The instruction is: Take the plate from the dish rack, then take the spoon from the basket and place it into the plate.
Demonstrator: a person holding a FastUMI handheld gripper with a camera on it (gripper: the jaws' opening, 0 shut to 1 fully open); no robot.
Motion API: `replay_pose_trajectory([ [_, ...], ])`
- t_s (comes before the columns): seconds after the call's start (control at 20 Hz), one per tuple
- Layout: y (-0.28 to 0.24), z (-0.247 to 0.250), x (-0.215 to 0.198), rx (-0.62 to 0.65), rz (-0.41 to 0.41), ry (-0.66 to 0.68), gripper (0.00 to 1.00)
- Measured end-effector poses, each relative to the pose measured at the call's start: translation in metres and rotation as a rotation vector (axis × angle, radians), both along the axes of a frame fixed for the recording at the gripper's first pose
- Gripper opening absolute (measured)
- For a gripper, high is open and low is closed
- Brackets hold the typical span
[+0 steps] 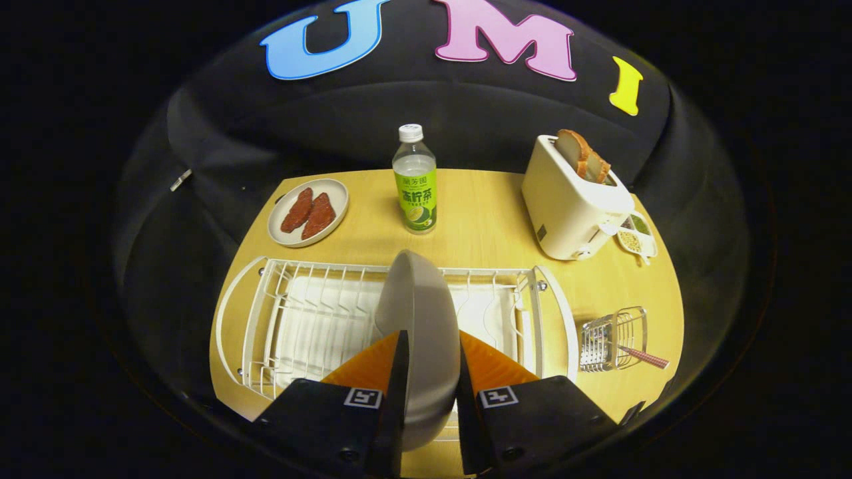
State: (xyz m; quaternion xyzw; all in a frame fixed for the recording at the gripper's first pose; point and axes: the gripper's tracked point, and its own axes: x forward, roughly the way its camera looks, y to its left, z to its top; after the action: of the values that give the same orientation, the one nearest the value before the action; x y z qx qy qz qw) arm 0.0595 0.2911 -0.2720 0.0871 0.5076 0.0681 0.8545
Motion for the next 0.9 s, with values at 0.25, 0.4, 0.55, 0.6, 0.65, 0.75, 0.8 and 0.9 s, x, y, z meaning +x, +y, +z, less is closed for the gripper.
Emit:
replay_pose_trajectory([
  [0.25, -0.008, 0.019, 0.025, -0.135, 0.02, -0.067, 0.27],
  [0.4, -0.021, 0.038, 0.035, -0.173, 0.017, -0.127, 0.27],
  [0.55, -0.037, 0.054, 0.034, -0.076, -0.021, -0.157, 0.27],
  [0.6, -0.045, 0.06, 0.03, -0.016, -0.036, -0.159, 0.27],
  [0.65, -0.053, 0.065, 0.024, 0.044, -0.049, -0.155, 0.27],
  [0.75, -0.076, 0.072, 0.01, 0.14, -0.061, -0.161, 0.27],
  [0.8, -0.09, 0.075, 0.001, 0.17, -0.064, -0.169, 0.27],
  [0.9, -0.116, 0.082, -0.018, 0.223, -0.071, -0.181, 0.27],
])
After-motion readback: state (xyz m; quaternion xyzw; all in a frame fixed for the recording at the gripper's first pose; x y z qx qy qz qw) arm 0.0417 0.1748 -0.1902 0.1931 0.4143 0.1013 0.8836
